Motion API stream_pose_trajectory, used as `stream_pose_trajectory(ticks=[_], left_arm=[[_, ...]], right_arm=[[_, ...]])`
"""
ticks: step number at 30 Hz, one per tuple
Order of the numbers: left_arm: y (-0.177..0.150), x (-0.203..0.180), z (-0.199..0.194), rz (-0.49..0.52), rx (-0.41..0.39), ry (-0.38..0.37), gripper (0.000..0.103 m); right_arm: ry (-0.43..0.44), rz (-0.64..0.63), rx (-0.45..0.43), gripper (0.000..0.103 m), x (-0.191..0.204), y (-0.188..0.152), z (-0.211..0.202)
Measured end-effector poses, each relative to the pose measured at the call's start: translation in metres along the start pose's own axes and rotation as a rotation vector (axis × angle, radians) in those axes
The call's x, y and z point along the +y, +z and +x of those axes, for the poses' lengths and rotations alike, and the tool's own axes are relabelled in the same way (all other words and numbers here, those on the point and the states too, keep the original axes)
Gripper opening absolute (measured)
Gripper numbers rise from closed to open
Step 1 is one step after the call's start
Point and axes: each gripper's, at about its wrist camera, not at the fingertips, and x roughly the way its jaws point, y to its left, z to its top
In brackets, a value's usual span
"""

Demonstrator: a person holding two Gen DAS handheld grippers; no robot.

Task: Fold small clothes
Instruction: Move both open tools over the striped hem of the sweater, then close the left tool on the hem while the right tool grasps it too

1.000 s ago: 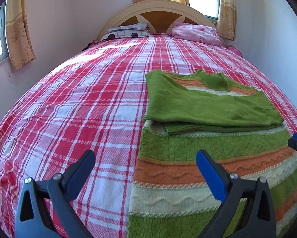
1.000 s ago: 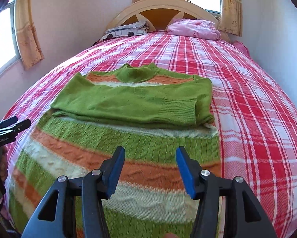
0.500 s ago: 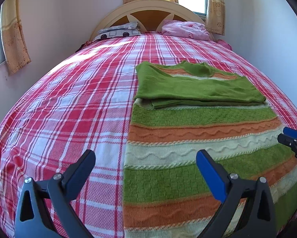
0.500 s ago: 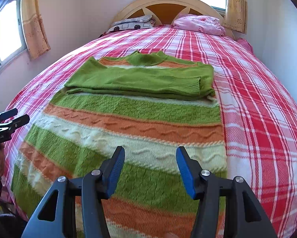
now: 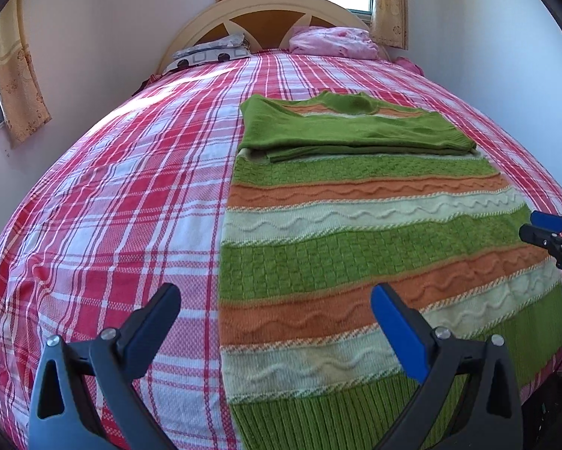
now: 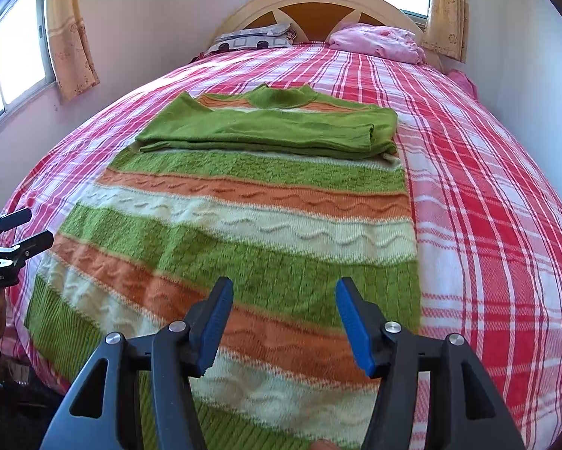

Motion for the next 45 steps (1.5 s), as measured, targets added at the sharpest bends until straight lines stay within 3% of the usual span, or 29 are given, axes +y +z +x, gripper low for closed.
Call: stream_pose_trajectory(ticks=[22,25,27,32,38,40,41,45], left_arm=[[-0.063,0.011,-0.023,-0.012,0.100,-0.050,0.101],[-0.069,0.016,-0.023,-0.041,0.128,-0.081,0.087],[-0.073,0.019,-0.022,-0.058,0.151,-0.102,0.067],[-0.082,0.029,-0.016,-0.142,0.201,-0.157,0.061],[-0.087,0.028,-0.011,-0.166,0.227,-0.190,0.049],[-0.087,0.026,-0.013,-0.161,0.220,-0.210,0.020],[-0.088,0.024,-0.013,-0.156,0.219,-0.220,0.014],[-0.087,0.023,-0.014,-0.145,0.205,-0.220,0.013]], right_arm=[[-0.024,-0.007,0.060,0.059,0.004,-0.061,-0.027],[-0.027,-0.005,0.053,0.059,0.004,-0.072,-0.037],[-0.037,-0.003,0.032,0.059,0.003,-0.079,-0.046],[-0.052,0.011,0.013,0.059,-0.004,-0.087,-0.057],[-0.036,0.054,0.028,0.059,-0.015,-0.092,-0.055],[-0.039,0.072,0.032,0.059,-0.019,-0.094,-0.057],[-0.049,0.077,0.033,0.059,-0.021,-0.096,-0.058],[-0.051,0.103,0.033,0.059,-0.028,-0.102,-0.061]])
